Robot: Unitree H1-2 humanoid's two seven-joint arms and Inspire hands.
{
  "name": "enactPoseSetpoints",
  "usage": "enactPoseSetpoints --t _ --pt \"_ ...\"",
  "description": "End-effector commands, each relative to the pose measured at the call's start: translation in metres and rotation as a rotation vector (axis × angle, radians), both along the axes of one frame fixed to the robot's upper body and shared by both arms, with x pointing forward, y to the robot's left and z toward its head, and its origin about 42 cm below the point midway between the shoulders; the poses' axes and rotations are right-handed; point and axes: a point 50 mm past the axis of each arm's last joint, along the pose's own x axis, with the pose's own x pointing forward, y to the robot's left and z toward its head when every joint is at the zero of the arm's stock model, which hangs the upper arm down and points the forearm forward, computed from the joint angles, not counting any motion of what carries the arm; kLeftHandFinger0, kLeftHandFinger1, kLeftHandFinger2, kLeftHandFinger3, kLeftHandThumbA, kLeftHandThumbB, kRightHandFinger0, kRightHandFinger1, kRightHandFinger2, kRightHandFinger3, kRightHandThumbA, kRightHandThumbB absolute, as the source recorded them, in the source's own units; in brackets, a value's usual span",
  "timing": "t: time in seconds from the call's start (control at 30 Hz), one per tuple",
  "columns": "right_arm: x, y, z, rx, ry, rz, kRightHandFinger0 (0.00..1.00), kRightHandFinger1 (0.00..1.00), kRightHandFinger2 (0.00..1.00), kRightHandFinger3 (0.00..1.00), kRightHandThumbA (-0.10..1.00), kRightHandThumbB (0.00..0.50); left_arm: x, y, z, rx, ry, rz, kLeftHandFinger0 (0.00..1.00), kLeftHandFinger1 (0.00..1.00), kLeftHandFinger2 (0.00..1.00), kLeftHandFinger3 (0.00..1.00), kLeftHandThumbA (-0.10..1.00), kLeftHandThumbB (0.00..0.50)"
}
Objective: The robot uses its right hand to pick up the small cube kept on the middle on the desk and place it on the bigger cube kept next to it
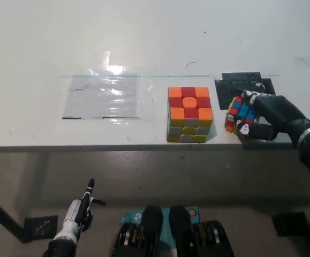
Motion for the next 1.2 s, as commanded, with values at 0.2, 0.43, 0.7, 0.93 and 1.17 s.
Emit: enactPoseSetpoints --t 0.2,0.43,0.7,0.93,1.17 --pt "0.007 0.026 -0.001 -0.175 -0.346 0.146 0.0 0.0 0.01 1.0 -0.1 0.009 0.021 0.006 0.019 0.04 -0.067 -0.027 0.0 0.0 0.05 0.01 1.0 0.5" --pt "0.017 0.026 -0.007 -0.214 -0.444 0.134 0.0 0.05 0.32 0.25 -0.08 0.22 0.024 0.003 0.021 0.022 -0.075 -0.026 0.0 0.0 0.0 0.0 1.0 0.5" --pt "0.02 0.018 -0.021 -0.205 -0.43 0.114 0.0 0.18 0.5 0.07 -0.1 0.001 0.022 0.002 0.019 0.023 -0.068 -0.03 0.0 0.0 0.0 0.0 1.0 0.5" --pt "0.019 0.007 -0.021 -0.175 -0.5 0.124 0.0 0.26 0.57 0.04 -0.1 0.009 0.021 0.0 0.018 0.016 -0.07 -0.024 0.0 0.0 0.0 0.0 1.0 0.5" --pt "0.02 0.005 -0.015 -0.151 -0.488 0.118 0.0 0.31 0.57 0.06 -0.1 0.015 0.021 0.0 0.018 0.023 -0.066 -0.028 0.0 0.0 0.0 0.0 1.0 0.5"
